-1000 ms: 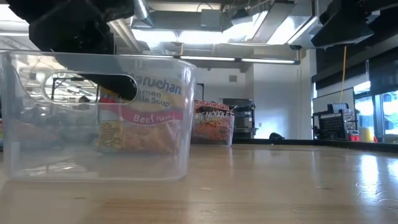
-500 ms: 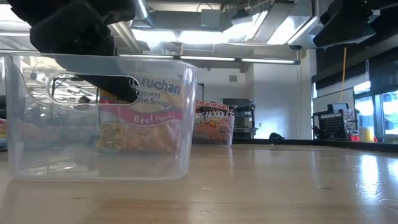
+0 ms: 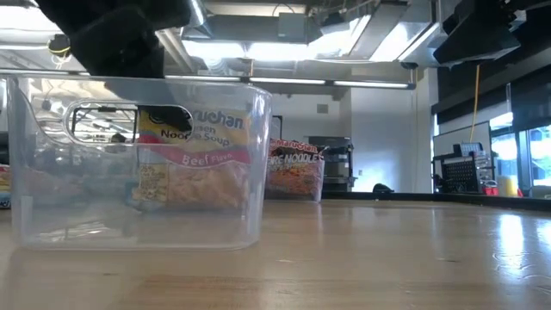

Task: Sort Maruchan noodles
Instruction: Put the blue noodle pack into the bottom transparent bin

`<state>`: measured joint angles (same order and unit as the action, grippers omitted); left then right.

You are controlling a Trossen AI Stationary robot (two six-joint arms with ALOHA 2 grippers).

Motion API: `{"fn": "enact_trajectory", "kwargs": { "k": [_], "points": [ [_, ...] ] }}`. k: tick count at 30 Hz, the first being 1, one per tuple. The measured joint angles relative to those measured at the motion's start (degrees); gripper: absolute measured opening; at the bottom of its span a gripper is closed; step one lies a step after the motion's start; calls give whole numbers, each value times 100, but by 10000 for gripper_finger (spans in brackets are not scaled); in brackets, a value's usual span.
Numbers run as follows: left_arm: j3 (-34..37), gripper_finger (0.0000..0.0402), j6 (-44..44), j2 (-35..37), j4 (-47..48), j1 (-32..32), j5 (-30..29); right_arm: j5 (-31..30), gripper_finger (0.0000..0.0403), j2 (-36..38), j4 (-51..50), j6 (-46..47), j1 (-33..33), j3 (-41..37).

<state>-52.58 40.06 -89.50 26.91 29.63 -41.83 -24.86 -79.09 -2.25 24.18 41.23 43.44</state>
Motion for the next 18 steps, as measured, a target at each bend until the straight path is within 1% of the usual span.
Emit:
{"fn": "enact_trajectory", "kwargs": {
  "k": [8, 11, 14, 18],
  "points": [
    [0, 158, 141, -2, 90, -118, 6, 2, 280, 0, 1, -2, 0, 0],
    [0, 158, 157, 40, 61, -122, 225, -3, 280, 0, 1, -2, 0, 0],
    [-71, 158, 154, 113, 104, -112, 319, -4, 280, 0, 1, -4, 0, 0],
    [-179, 158, 49, 345, 199, -76, 499, 45, 280, 2, 3, -2, -2, 0]
  ]
}}
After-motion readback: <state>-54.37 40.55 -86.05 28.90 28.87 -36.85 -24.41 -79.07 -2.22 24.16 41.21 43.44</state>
